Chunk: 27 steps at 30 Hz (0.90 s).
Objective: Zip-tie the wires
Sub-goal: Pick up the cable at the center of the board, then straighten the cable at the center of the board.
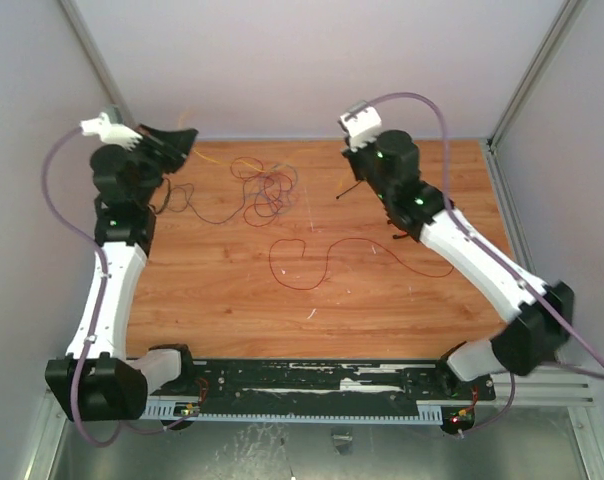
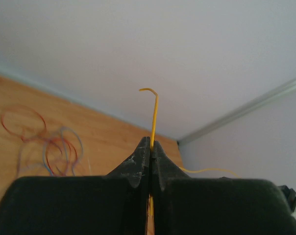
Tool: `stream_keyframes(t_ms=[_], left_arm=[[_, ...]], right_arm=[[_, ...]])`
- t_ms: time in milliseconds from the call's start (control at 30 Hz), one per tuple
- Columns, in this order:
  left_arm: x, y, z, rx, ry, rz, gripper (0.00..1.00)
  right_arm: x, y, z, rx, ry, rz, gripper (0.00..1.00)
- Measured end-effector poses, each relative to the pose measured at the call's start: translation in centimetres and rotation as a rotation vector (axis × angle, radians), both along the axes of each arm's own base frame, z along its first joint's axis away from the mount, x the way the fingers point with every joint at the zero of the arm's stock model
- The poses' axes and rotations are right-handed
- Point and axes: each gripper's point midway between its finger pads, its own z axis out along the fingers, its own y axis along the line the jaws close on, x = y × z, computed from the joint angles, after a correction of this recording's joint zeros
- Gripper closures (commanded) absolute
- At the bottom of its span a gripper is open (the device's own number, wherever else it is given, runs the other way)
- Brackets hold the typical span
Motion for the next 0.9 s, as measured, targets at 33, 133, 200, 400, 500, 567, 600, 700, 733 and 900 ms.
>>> stream_keyframes(t_ms=[33, 133, 200, 400, 500, 567, 600, 700, 733, 900], left_arm=[[-0.3, -1.1, -1.4, -0.004, 0.024, -0.026, 1.00], [-1.7, -4.1, -5.0, -0.010, 0.085, -0.091, 1.00], [-2.7, -6.1, -6.9, -0.010, 0.117, -0.131, 1.00], [-5.1, -11.5, -12.0, 0.009, 0.202, -0.233, 1.00], [-5.9, -13.5, -14.4, 0.029, 0.250, -0.267, 1.00], [-6.4, -14.9, -16.2, 0.047, 0.285, -0.293, 1.00], [-6.6, -15.6, -17.1, 0.056, 0.301, -0.308, 1.00], [-7.4, -17.2, -20.0, 0.084, 0.360, -0.338, 1.00], [-7.7, -17.4, -20.9, 0.093, 0.378, -0.341, 1.00], [-8.0, -16.9, -25.0, 0.126, 0.461, -0.308, 1.00]], right_arm=[[-1.1, -1.5, -0.6, -0.008, 0.026, -0.025, 1.00], [-4.3, -6.1, -3.7, -0.033, 0.123, -0.119, 1.00], [-6.3, -9.1, -6.3, -0.057, 0.191, -0.188, 1.00], [-11.8, -16.4, -12.1, -0.145, 0.339, -0.397, 1.00], [-13.2, -18.1, -12.3, -0.150, 0.362, -0.456, 1.00], [-13.6, -18.8, -12.0, -0.138, 0.360, -0.483, 1.00], [-13.8, -19.1, -12.0, -0.136, 0.360, -0.493, 1.00], [-14.1, -19.5, -12.3, -0.139, 0.374, -0.519, 1.00], [-14.0, -19.6, -12.6, -0.143, 0.386, -0.525, 1.00], [-13.7, -19.5, -15.9, -0.126, 0.516, -0.545, 1.00]])
